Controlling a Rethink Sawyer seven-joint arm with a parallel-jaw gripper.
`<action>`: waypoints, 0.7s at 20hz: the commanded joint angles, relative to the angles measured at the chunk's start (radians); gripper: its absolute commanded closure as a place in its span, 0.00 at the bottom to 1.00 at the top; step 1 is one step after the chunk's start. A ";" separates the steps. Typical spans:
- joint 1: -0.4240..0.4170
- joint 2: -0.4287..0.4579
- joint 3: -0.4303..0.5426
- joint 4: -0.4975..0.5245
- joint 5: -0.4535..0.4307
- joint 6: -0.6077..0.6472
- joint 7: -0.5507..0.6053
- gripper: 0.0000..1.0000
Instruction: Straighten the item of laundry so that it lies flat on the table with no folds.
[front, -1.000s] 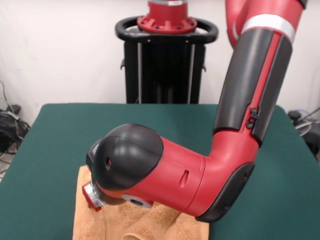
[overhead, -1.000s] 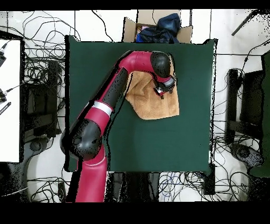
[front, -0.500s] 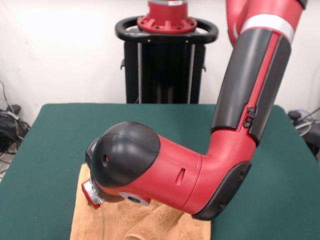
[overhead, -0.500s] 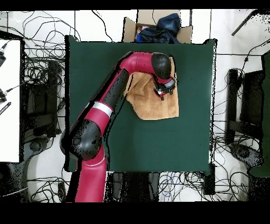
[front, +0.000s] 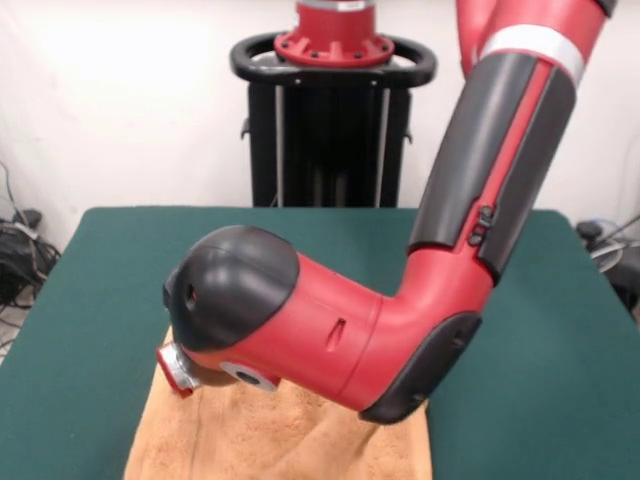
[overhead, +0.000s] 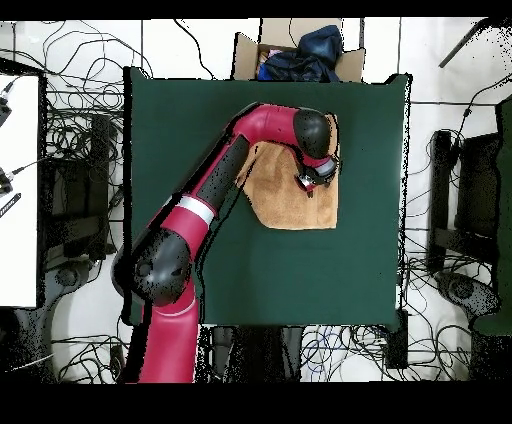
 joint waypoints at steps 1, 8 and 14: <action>-0.025 0.003 0.118 0.040 0.000 0.048 -0.289 0.00; -0.040 -0.026 0.136 0.102 -0.027 0.038 -0.375 0.00; -0.051 -0.050 0.161 0.151 -0.052 0.036 -0.435 0.00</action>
